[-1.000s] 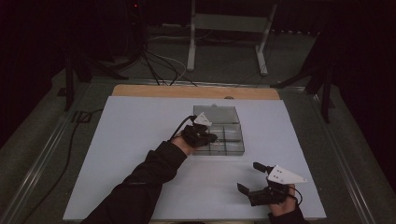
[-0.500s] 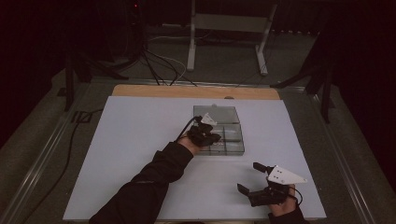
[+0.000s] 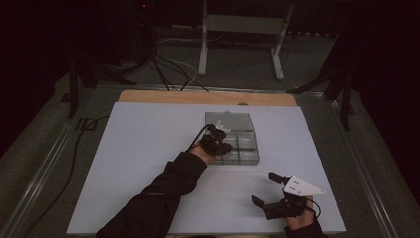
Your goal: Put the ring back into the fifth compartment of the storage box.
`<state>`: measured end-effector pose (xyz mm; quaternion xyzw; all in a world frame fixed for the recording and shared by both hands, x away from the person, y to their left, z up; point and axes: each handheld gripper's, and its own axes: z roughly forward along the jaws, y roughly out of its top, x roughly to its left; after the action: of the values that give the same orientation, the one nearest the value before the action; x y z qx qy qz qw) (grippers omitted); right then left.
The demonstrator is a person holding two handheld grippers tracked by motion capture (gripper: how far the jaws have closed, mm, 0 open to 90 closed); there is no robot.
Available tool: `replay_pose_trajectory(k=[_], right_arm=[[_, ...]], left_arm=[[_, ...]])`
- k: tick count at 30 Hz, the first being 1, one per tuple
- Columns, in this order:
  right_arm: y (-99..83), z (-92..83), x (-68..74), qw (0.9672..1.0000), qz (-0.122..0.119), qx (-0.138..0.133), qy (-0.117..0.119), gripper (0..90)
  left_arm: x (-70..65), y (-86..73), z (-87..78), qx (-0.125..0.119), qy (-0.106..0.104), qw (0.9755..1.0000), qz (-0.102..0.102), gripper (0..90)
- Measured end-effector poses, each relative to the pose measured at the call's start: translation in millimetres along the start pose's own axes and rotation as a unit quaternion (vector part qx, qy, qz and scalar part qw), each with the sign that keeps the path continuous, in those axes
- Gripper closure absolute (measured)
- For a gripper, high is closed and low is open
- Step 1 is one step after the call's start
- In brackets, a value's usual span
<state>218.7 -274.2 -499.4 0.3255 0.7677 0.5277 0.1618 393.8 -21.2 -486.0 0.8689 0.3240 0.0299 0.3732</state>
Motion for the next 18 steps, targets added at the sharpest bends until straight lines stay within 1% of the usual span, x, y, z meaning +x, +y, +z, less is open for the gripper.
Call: replay_pose_trajectory(k=[2, 3, 5, 7, 8, 10, 11, 13, 14, 16, 17, 18], right_arm=[[0.2, -0.1, 0.1, 1.0000, -0.001, -0.002, 0.000, 0.0], [0.0, 0.1, 0.0, 1.0000, 0.000, 0.000, 0.000, 0.0], [-0.2, 0.1, -0.1, 1.0000, 0.001, 0.001, 0.000, 0.0], [0.3, -0.2, 0.1, 1.0000, -0.001, -0.001, -0.001, 0.0], [0.2, -0.1, 0.2, 1.0000, -0.001, -0.001, 0.000, 0.0], [-0.2, 0.2, -0.1, 1.0000, 0.000, 0.001, 0.000, 0.0], [0.0, 0.0, -0.2, 1.0000, 0.001, 0.001, 0.000, 0.0], [0.2, -0.1, -0.1, 1.0000, -0.001, 0.000, 0.000, 0.0], [0.2, -0.1, -0.1, 1.0000, -0.001, 0.000, 0.000, 0.0], [-0.1, 0.2, -0.3, 1.0000, 0.001, 0.001, 0.000, 0.0], [0.1, 0.1, -0.3, 1.0000, 0.001, 0.001, 0.000, 0.0], [0.3, 0.1, -0.2, 1.0000, 0.001, 0.000, 0.000, 0.0]], left_arm=[[-1.1, 0.3, -0.8, 0.000, 0.011, 0.9999, 0.005, 65.9], [-0.9, 1.3, -3.2, -0.001, 0.006, 1.0000, -0.001, 60.4], [-2.5, 2.5, -5.9, 0.000, 0.009, 1.0000, 0.000, 49.7], [-3.4, 2.9, -7.9, 0.000, 0.006, 1.0000, 0.001, 41.6], [-5.4, 3.3, -11.1, 0.002, 0.010, 0.9999, 0.002, 37.3], [-6.3, 3.3, -12.9, 0.001, 0.010, 0.9999, 0.004, 31.8], [-6.9, 3.5, -15.6, 0.003, 0.009, 0.9999, 0.005, 27.2], [-7.4, 4.0, -20.5, 0.010, 0.004, 0.9999, -0.003, 20.1], [-7.4, 4.0, -20.5, 0.010, 0.004, 0.9999, -0.003, 18.3], [-5.9, 3.8, -26.8, 0.009, 0.009, 0.9999, -0.010, 16.1], [-5.9, 3.8, -26.8, 0.009, 0.009, 0.9999, -0.010, 13.5], [-5.1, 3.4, -30.9, 0.016, -0.006, 0.9998, -0.002, 9.6]])
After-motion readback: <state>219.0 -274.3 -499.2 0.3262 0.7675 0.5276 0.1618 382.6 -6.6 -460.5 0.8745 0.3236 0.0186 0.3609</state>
